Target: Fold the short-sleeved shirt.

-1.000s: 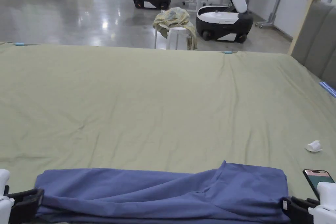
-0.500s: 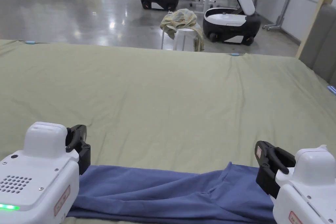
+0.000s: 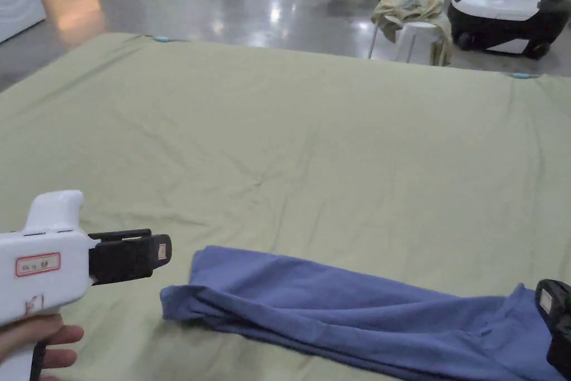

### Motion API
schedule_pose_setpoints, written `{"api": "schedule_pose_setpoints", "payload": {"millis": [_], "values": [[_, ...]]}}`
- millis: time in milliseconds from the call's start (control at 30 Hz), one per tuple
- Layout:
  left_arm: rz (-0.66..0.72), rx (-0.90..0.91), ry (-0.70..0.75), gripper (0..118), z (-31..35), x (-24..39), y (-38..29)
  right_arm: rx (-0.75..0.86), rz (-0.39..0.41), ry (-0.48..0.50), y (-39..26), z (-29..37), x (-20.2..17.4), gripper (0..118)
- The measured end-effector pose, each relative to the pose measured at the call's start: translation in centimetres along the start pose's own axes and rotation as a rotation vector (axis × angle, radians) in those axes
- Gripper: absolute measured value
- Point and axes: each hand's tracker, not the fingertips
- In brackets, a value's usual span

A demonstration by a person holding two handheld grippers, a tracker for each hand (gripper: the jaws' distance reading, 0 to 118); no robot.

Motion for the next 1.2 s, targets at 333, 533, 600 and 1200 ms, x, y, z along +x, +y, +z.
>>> {"api": "schedule_pose_setpoints", "payload": {"millis": [333,533,600,1200], "values": [[0.633,-0.316,-0.592,91,-10.8,-12.1,-5.1,-0.087,-0.040,0.010,-0.8,-2.7,-3.3,5],[0.646,-0.326,-0.791,89,-17.8,-9.9,-3.5,-0.109,-0.027,-0.011,-0.5,-3.5,-3.4,5],[0.645,-0.346,-0.790,82,-19.1,-9.0,-2.6,-0.109,-0.033,-0.013,-0.3,-3.6,-3.3,5],[0.206,-0.015,0.022,7,-5.6,-0.1,3.0,-0.029,-0.063,0.040,-0.1,-0.8,-2.2,5]]}}
